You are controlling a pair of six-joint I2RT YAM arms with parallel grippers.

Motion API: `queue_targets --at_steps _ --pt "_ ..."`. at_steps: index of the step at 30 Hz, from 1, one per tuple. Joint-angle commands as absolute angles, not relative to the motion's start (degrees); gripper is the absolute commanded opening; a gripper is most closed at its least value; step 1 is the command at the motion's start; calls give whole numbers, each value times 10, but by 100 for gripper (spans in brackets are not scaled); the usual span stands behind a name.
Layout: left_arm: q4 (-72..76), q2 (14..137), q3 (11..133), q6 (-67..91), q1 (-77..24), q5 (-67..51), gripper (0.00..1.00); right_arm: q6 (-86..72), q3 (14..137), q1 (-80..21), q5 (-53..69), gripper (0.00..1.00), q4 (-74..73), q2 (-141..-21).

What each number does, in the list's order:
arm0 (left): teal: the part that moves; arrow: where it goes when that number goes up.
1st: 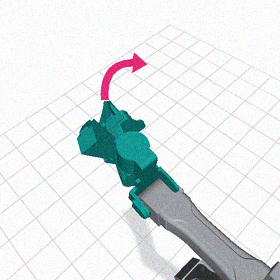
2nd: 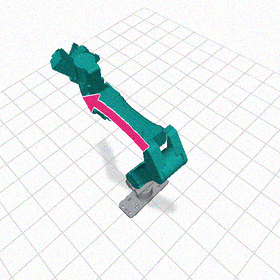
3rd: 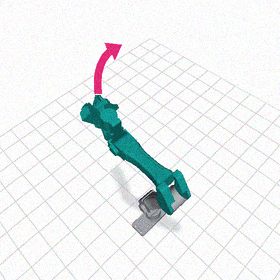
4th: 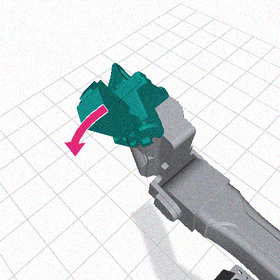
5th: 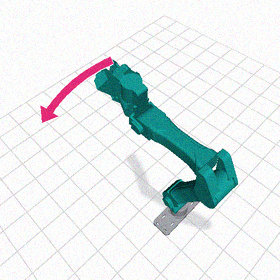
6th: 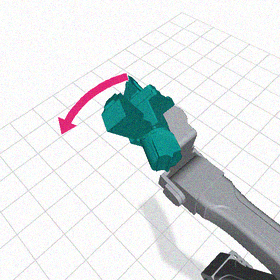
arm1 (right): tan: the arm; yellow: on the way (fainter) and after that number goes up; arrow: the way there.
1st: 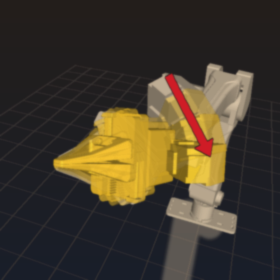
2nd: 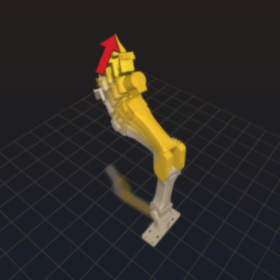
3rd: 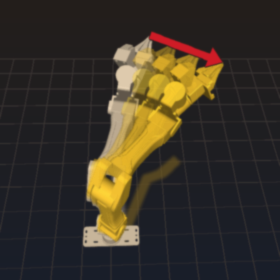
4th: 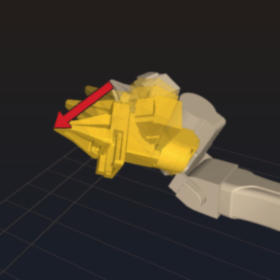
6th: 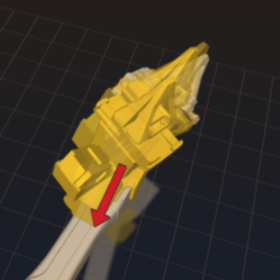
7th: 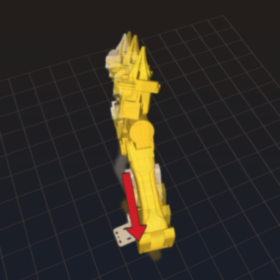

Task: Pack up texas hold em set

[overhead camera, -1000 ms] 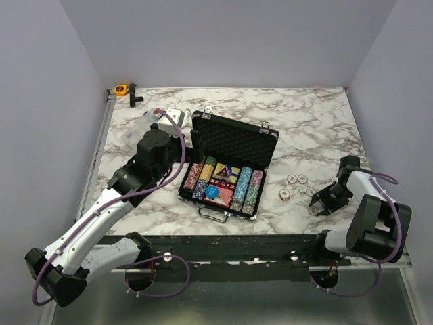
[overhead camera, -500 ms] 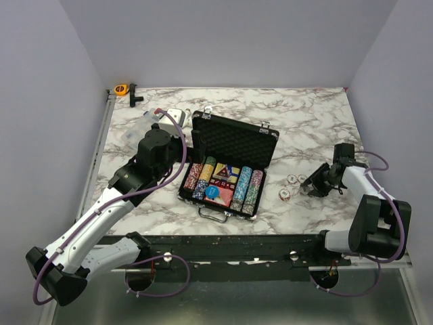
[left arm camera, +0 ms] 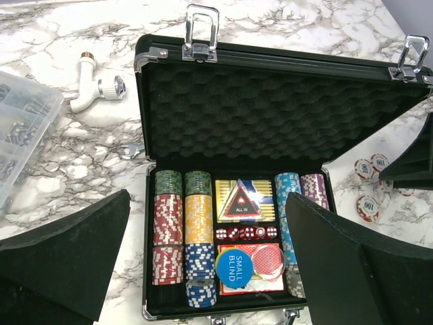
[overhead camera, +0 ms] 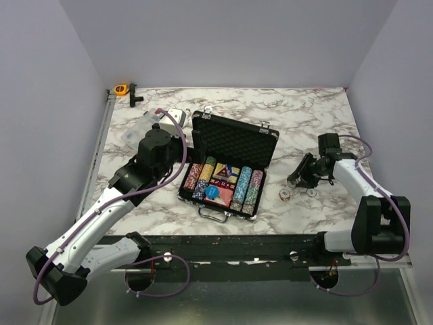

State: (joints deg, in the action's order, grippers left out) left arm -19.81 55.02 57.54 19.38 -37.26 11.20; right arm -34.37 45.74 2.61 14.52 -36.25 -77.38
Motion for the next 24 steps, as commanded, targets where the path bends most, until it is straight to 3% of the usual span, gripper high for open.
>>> queue_targets --at_steps 1,24 --pt "-202 552 592 198 -376 98 97 -341 468 -19 161 25 -398 -793" --pt "-201 554 591 200 -375 93 97 -366 458 -67 119 36 -387 -837"
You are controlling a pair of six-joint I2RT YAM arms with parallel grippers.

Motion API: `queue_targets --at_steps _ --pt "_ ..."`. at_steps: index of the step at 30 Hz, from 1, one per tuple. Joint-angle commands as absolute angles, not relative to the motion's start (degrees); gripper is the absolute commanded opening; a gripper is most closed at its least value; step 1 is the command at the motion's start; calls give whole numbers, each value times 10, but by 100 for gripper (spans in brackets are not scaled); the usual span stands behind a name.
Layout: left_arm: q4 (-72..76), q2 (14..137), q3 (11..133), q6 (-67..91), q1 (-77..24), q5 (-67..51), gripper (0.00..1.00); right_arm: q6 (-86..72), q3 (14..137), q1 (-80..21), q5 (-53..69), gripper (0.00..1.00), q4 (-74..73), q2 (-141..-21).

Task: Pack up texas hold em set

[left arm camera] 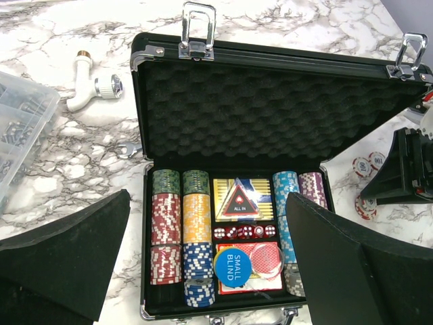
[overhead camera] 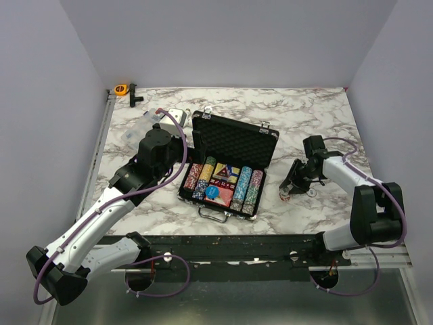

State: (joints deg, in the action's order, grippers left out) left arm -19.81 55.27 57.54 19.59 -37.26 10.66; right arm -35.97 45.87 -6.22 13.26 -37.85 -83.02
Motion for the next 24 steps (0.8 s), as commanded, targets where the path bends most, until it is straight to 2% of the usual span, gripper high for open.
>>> queue_targets --at_steps 1,7,22,24 --pt "-202 555 591 200 -375 93 98 -365 458 -68 118 38 -388 -838" --pt "-201 555 592 200 -375 92 97 -367 454 -70 115 45 -384 -844" --pt "-202 554 592 200 -375 93 97 -370 464 -75 96 56 -412 -832" --pt "-202 553 592 199 -375 93 97 -381 466 -74 78 60 -417 -815"
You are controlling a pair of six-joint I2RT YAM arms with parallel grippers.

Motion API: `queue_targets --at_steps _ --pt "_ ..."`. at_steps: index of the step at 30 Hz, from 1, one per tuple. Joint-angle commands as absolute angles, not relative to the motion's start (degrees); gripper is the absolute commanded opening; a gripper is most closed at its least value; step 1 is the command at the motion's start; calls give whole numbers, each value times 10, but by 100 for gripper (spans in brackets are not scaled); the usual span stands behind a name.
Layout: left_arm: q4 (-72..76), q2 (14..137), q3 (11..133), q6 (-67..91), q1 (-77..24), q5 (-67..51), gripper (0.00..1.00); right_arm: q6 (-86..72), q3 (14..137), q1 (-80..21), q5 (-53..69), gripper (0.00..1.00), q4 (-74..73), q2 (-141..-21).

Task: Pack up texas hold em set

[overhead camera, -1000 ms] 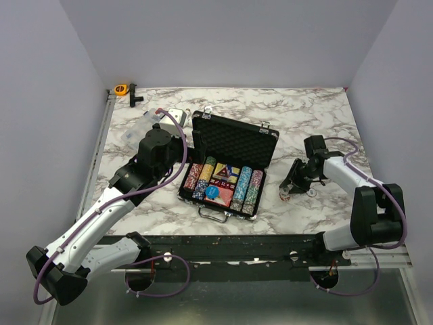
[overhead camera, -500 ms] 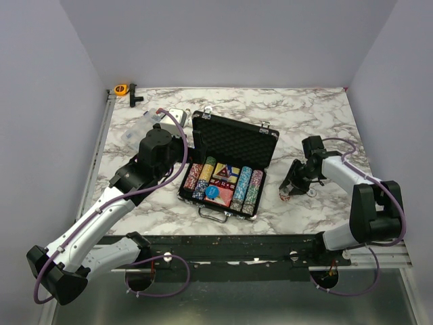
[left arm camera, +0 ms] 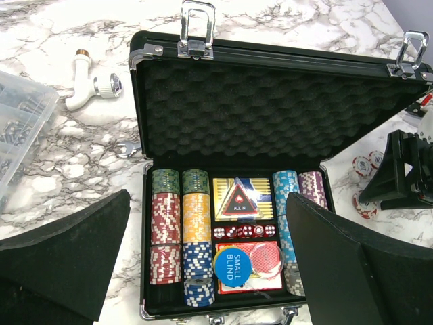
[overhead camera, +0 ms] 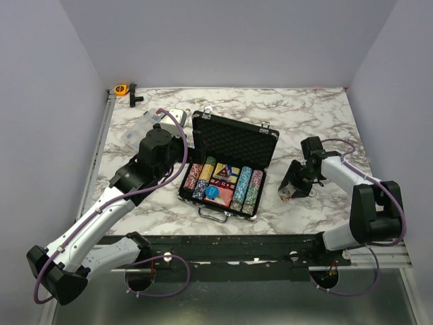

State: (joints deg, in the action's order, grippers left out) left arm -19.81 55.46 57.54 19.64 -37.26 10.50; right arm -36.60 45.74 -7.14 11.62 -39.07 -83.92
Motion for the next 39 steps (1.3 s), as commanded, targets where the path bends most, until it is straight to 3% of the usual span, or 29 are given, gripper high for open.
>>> queue_targets --at_steps 1,7,12,15,39 --pt "-203 553 592 199 -375 94 98 -385 467 -75 66 64 -417 -803" --pt "-202 550 592 199 -375 94 97 -390 482 -72 71 69 -413 -791" --pt "-203 547 592 198 -375 96 97 -420 502 -73 68 88 -465 -809" --pt "-203 547 592 199 -375 91 98 -464 503 -73 76 93 -492 -829" --pt "-202 531 592 196 -375 97 97 -671 470 -74 17 90 -439 -876"
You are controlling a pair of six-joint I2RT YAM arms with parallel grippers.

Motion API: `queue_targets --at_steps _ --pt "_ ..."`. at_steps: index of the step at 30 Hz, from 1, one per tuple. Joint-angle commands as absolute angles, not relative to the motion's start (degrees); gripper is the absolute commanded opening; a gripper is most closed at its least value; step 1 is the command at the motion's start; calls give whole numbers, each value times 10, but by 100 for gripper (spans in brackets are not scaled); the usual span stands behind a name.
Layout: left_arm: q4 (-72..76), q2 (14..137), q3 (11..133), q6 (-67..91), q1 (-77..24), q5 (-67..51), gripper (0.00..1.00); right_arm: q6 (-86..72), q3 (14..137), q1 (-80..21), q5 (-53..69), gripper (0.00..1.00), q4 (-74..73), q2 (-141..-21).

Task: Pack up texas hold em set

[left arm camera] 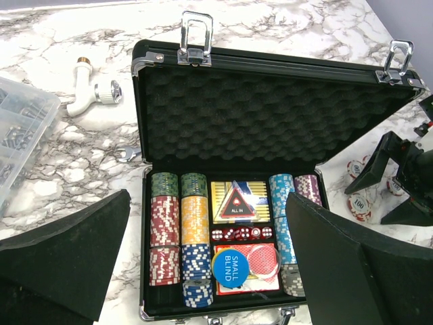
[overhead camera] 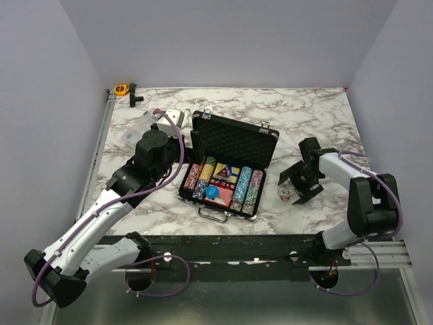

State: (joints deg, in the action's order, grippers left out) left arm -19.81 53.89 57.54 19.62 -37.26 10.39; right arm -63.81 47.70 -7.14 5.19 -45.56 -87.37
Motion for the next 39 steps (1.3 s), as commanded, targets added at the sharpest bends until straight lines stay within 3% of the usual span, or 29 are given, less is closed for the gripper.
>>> queue_targets --at_steps 1,26,35,39 --pt "-202 531 592 196 -375 98 97 -672 470 -74 16 90 -437 -881" --pt "-202 536 592 198 -376 93 97 -691 494 -78 23 63 -441 -929" --pt "-201 534 592 198 -376 92 97 -685 491 -78 29 60 -431 -933" --pt "-202 534 591 198 -376 93 97 -668 499 -78 29 67 -423 -923"
